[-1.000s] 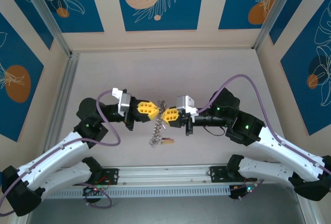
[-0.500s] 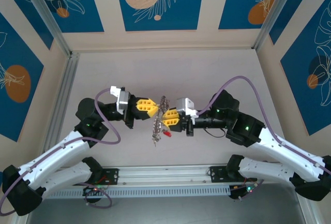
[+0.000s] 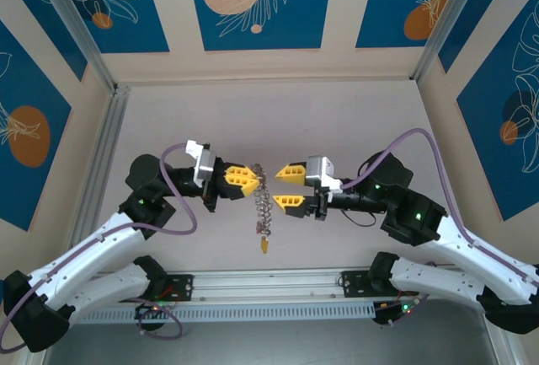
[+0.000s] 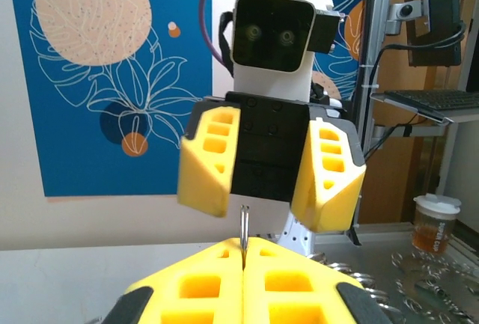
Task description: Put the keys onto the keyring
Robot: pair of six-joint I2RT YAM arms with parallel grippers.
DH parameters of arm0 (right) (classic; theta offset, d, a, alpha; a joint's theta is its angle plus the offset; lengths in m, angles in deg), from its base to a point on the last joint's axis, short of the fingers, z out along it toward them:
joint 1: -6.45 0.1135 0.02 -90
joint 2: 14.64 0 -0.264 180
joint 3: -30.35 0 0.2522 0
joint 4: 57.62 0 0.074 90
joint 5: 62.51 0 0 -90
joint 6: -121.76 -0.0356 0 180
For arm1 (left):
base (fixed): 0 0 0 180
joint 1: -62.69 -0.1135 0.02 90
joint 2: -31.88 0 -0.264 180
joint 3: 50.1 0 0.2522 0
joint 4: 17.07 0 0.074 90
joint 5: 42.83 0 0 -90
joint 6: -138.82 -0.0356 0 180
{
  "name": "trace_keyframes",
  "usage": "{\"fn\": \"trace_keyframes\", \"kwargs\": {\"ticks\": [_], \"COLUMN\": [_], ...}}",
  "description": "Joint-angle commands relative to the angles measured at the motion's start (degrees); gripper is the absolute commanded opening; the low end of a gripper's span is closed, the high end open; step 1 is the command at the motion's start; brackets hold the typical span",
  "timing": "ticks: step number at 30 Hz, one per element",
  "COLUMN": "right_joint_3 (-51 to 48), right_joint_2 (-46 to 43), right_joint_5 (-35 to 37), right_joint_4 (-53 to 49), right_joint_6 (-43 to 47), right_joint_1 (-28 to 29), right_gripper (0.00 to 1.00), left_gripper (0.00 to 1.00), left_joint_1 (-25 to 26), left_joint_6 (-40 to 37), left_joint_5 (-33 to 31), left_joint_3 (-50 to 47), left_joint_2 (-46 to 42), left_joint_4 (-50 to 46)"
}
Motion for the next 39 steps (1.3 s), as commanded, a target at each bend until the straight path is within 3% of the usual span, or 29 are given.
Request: {"fn": "trace_keyframes", "kwargs": {"ticks": [1,9,19,22,27,28,31,39], "right_joint_3": [0.7,0.6,0.8,1.6,3.6,3.9,4.5,7.3], "right_joint_2": [1.5,3.0,4.7,5.0,4.9,4.9,5.3,8.1], "right_joint_5": [0.4,-0.1,-0.5,0.1,2.3,2.7,3.8,2.5], "right_joint_4": [2.5,4.0,3.8,2.6,-1.1,-1.5,-2.8,-5.7], "right_joint_6": [-0.4,-1.0,-1.7,-1.7,-2.2,-2.3,-2.1,-1.9], "right_joint_1": [0.2,-0.2,-1.5,-1.7,-3.0,-3.2,-3.5,-3.7], "right_gripper": [0.42,0.35,0.00,0.00,0.00,0.00,0.00,0.00], "left_gripper": [0.00,0.00,0.00,0.00,0.01,0.07,0.17,0.21], "left_joint_1": [-0.6,-0.6,-0.7,-0.7,-0.4,-0.3,-0.1,3.0], "left_joint_6": [-1.8,-2.8,-2.6,-3.4,-15.5,-17.5,-22.0,-33.6], "left_joint_5": [2.1,2.6,2.8,2.4,-4.0,-5.3,-8.3,-15.0], "left_joint_3": [2.8,2.5,2.8,3.5,10.1,11.3,14.1,22.7], "left_joint_2": [-0.9,-1.0,-0.7,-0.5,-0.7,-0.9,-1.4,1.4], "left_joint_4": [-0.7,-2.9,-2.5,-4.4,-27.6,-31.5,-39.2,-57.3]}}
